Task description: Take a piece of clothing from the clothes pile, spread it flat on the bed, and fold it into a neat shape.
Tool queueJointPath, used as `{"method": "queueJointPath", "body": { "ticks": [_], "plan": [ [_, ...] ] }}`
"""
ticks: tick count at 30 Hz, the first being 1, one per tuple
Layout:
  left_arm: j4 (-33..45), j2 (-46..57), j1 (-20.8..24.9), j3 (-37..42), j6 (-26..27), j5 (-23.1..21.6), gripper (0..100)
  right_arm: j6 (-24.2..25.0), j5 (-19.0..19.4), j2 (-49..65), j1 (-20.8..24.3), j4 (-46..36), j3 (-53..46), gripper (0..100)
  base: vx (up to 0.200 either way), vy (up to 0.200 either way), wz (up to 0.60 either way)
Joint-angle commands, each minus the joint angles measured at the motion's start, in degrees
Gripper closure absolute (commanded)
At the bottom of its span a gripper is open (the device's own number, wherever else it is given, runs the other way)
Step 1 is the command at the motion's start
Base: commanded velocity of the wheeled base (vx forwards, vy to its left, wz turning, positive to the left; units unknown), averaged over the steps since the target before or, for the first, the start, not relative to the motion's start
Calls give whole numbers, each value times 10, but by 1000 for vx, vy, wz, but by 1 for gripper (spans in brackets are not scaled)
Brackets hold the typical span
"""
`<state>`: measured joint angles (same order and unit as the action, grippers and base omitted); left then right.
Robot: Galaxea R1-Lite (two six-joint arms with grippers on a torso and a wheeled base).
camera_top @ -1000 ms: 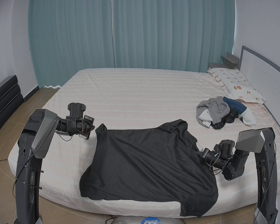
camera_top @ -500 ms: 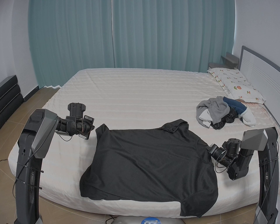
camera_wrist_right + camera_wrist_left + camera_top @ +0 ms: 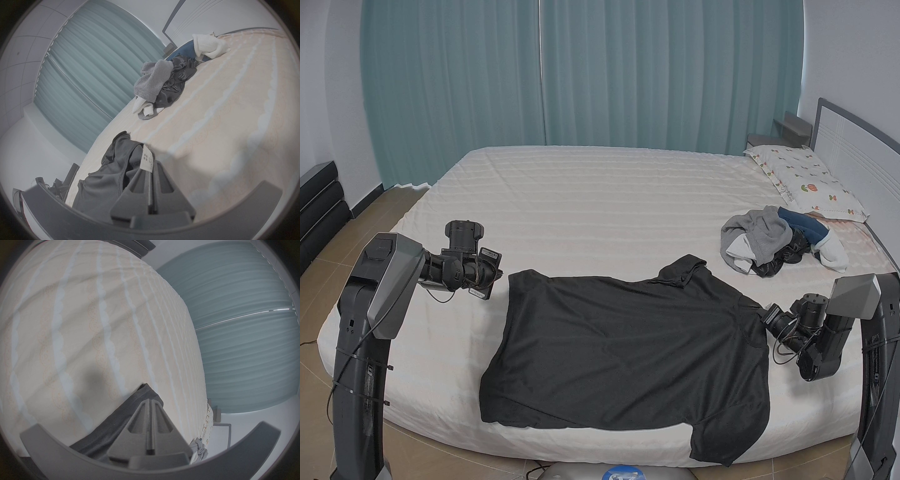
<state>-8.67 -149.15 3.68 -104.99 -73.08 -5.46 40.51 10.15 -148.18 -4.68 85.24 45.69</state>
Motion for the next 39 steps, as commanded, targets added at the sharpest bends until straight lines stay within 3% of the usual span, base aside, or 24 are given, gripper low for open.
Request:
{"method": "queueJointPath", "body": {
  "ticks": [1, 22, 23, 33, 36, 39],
  "plan": [
    [1, 4, 1, 4, 0, 0, 100, 1, 0, -1, -6, 0, 5, 100, 0, 0, 0],
    [-4, 42, 15, 61, 18, -1, 100, 1, 2, -9, -32, -6, 25, 100, 0, 0, 0],
    [-4, 48, 16, 67, 18, -2, 100, 1, 3, -9, -32, -4, 23, 0, 0, 0, 0],
    [4, 96, 33, 88, 15, -3, 100, 1, 3, 94, -14, 4, -81, 0, 0, 0, 0],
    [4, 105, 42, 112, 15, -3, 100, 1, 5, 112, -14, 1, -93, 0, 0, 0, 0],
    [2, 145, 50, 184, 13, -7, 100, 1, 7, 131, -7, -2, -131, 0, 0, 0, 0]
  ]
}}
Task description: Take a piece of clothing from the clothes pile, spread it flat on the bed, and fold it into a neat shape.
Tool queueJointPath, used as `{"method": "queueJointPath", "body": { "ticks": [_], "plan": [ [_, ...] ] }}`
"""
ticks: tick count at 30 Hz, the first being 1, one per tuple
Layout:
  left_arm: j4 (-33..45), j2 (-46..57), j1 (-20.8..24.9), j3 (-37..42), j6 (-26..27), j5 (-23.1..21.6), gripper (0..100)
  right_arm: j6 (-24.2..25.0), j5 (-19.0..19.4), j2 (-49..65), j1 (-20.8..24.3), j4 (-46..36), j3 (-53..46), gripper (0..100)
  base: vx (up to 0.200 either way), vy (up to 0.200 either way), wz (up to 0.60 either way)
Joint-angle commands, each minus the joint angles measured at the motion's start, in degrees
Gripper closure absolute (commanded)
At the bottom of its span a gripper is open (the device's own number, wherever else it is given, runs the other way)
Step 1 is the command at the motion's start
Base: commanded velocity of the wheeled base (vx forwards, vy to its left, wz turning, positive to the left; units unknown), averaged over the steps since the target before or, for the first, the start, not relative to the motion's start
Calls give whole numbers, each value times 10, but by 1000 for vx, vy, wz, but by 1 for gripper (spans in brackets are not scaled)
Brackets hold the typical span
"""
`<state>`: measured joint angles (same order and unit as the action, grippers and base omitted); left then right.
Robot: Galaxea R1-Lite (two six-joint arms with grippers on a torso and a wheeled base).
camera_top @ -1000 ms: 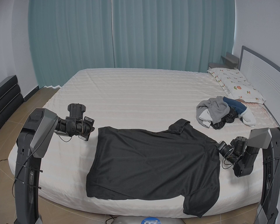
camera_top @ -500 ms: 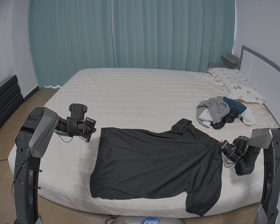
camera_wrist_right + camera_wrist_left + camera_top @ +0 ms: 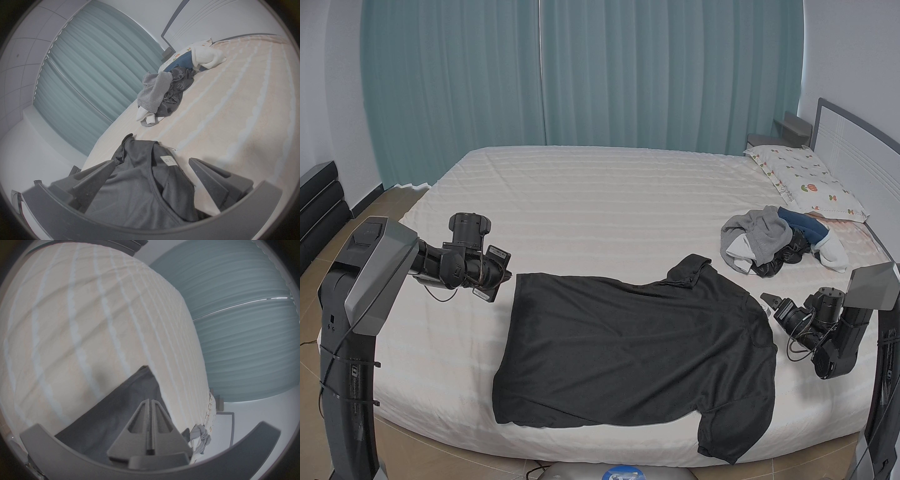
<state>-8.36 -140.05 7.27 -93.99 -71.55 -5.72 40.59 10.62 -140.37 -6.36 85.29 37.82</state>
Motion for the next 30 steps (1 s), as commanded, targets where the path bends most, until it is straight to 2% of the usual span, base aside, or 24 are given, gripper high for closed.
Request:
{"method": "queueJointPath", "body": {
  "ticks": [1, 3, 6, 10, 14, 16, 20, 26, 30],
  "plan": [
    [-1, 54, 14, 74, -3, -4, 100, 0, 2, 53, 10, -2, -52, 0, 0, 0, 0],
    [-8, 92, 21, 152, -1, -17, 100, 2, 5, 70, 23, 23, -126, 0, -100, 0, 0],
    [-10, 123, 33, 218, 2, -32, 100, 6, 23, 85, 25, 45, -189, 0, -200, 0, 0],
    [-23, 169, 42, 304, 2, -61, 100, 36, 61, 100, 20, 45, -232, 0, -200, 0, 0],
    [-104, 191, 48, 392, 2, -90, 100, 65, 82, 102, 17, 45, -245, 0, -200, 0, 0],
    [-161, 190, 52, 426, 3, -86, 100, 67, 83, 99, 16, 45, -246, 0, 0, 0, 0],
    [-235, 187, 52, 450, -3, -90, 100, 68, 92, 88, 15, 45, -246, 0, 0, 0, 0],
    [-235, 186, 56, 442, -6, -90, 100, 68, 94, 86, 18, 45, -246, 0, 0, 0, 0],
    [-235, 182, 67, 439, -7, -89, 100, 67, 94, 84, 22, 45, -246, 0, 0, -200, 0]
  ]
}}
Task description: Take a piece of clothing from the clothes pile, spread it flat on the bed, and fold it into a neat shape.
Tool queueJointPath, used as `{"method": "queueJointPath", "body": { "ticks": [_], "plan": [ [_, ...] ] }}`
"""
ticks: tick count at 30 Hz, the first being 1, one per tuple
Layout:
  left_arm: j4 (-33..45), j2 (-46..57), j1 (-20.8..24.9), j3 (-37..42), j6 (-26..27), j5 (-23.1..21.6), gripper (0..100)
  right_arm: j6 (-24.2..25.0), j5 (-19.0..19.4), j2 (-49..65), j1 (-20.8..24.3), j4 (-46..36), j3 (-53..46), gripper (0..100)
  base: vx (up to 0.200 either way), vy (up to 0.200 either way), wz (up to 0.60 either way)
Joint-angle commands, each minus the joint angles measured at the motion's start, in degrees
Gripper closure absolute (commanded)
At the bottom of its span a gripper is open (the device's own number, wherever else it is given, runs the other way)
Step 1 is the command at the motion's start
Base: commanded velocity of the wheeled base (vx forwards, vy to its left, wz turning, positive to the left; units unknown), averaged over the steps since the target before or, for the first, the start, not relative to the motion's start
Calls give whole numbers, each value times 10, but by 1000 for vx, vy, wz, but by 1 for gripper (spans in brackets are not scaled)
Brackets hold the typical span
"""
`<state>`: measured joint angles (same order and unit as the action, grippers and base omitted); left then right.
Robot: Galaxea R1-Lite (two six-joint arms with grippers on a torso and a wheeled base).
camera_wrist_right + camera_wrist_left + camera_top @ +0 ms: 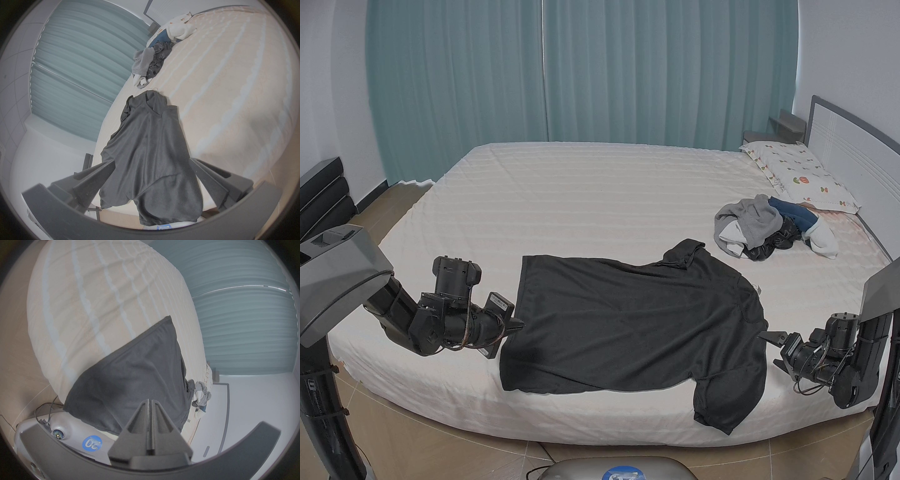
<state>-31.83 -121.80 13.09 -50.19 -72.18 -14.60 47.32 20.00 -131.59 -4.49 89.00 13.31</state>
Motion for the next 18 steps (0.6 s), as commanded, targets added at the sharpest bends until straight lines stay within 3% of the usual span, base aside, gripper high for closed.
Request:
{"method": "queueJointPath", "body": {
  "ticks": [1, 8, 17, 18],
  "plan": [
    [-1, -2, 12, 1, -1, 2, 100, 0, 0, -4, 4, 7, -1, 0, 0, -200, 0],
    [-5, -11, 23, 0, 1, 7, 100, 0, -1, -4, 11, 7, -2, 0, 0, -200, 0],
    [-3, -11, 21, -3, 0, 12, 100, -1, -5, -11, 28, 7, -7, 0, 0, 0, 0],
    [-2, -8, 21, 1, 0, 22, 0, -1, -5, -11, 33, 7, -14, 0, 0, 0, 0]
  ]
}}
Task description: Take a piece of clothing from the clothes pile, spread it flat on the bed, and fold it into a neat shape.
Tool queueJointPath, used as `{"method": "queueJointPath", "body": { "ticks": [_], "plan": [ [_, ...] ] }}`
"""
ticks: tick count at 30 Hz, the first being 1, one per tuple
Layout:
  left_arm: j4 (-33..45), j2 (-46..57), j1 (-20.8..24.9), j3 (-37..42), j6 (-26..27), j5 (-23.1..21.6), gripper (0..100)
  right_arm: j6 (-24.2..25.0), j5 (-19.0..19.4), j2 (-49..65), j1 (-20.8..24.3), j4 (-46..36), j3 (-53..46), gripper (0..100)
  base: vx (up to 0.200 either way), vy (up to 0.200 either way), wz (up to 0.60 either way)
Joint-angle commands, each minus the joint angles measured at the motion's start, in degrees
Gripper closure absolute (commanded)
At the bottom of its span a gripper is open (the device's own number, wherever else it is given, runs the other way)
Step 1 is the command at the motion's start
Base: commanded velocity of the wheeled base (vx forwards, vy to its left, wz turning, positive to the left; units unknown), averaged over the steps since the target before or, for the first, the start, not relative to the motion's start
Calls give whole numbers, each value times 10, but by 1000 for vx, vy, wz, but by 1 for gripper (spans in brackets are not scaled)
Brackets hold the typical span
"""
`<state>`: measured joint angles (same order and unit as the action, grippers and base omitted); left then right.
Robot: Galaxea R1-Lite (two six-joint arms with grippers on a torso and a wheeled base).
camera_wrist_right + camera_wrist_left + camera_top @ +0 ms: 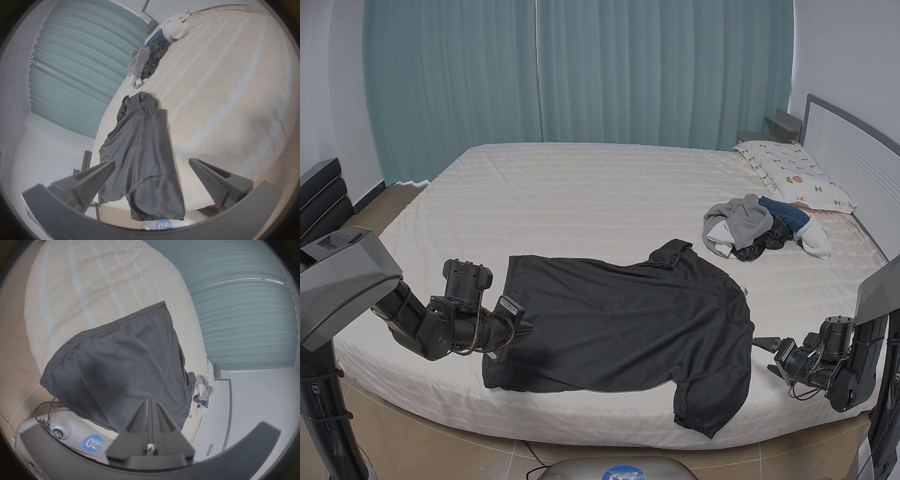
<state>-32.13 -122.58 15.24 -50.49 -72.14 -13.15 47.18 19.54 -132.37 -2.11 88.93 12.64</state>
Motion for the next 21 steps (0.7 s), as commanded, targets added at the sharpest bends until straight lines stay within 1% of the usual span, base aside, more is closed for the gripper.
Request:
{"method": "queueJointPath", "body": {
  "ticks": [1, 3, 4, 6, 7, 8, 9, 12, 16, 18, 21],
  "plan": [
    [1, 1, 0, 10, 1, 10, 0, -1, 0, -3, 11, 8, -9, 0, 0, 0, 0],
    [2, 8, -1, 22, 5, 14, 0, -2, 0, -3, 12, 8, -12, 0, 0, 0, 0],
    [0, 21, -4, 41, 12, 17, 0, -2, 0, -3, 15, 8, -17, 0, 0, 0, 0],
    [0, 38, -10, 73, 54, 19, 0, -2, 0, -2, 16, 8, -24, 0, 0, 0, 0],
    [0, 39, -12, 76, 63, 19, 0, -2, 0, -2, 16, 8, -25, 0, 0, 0, 0],
    [-2, 42, -19, 95, 111, 22, 0, -3, 0, -2, 16, 8, -29, 0, 0, 0, 0],
    [-2, 45, -25, 108, 140, 22, 0, -3, 0, -1, 16, 8, -30, 0, 0, 0, 0],
    [-1, 51, -34, 142, 193, 21, 0, -2, 1, -2, 16, 8, -32, 0, 0, 0, 0],
    [-4, 52, -37, 189, 225, 23, 0, -3, 1, -3, 17, 8, -36, 0, 0, 0, 0],
    [-13, 52, -43, 211, 228, 23, 0, -3, 2, -3, 18, 8, -36, 0, 0, 0, 0],
    [-56, 39, -49, 235, 226, 30, 0, -3, -1, -3, 25, 8, -38, 0, 0, 0, 0]
  ]
}}
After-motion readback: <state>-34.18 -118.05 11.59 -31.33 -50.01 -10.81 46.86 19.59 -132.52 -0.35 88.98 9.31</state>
